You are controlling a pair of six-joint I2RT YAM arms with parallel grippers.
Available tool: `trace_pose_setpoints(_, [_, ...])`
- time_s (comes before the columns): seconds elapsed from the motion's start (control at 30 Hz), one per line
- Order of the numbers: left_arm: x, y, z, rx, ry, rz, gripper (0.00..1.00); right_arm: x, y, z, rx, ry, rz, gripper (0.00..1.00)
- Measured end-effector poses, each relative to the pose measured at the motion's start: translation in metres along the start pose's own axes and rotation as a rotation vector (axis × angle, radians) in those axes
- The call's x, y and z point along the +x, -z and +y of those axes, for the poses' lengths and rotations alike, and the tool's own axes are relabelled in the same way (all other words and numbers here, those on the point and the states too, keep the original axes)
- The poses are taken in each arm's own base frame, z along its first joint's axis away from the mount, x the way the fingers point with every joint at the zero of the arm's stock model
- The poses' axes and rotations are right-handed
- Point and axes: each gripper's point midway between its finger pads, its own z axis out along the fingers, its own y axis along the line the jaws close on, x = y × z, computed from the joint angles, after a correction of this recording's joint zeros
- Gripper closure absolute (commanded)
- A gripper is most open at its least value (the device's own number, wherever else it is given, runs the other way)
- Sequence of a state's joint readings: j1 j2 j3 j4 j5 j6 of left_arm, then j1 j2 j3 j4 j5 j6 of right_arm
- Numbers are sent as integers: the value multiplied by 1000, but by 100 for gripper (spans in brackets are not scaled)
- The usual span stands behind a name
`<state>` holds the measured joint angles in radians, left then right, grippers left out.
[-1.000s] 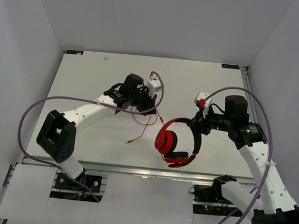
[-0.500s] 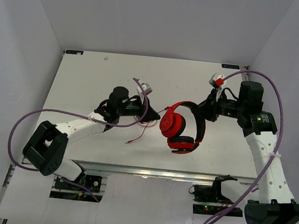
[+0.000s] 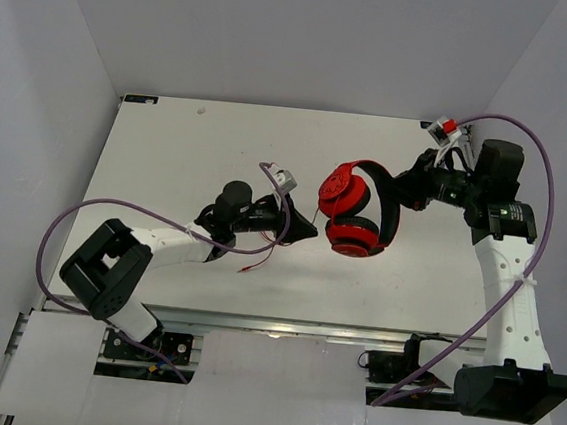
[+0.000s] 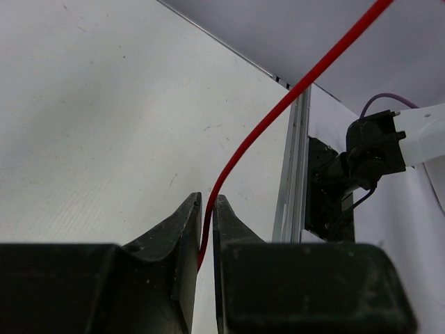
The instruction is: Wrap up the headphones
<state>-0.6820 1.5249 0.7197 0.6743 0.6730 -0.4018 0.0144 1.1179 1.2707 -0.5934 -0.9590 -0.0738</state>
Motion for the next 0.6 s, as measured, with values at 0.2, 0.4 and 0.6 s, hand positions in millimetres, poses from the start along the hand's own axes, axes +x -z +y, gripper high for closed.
trace_pose_setpoints(0.2, [30, -9, 8, -11, 51, 40, 73, -29, 13, -5, 39, -20, -76, 92])
trace_pose_setpoints(0.4, [39, -17, 2, 1, 47, 52, 70, -43, 20, -12, 66, -60, -111, 92])
trace_pose_setpoints(0.6, [44, -18, 2, -7, 21, 60, 67, -58, 25, -16, 84, -83, -140, 92])
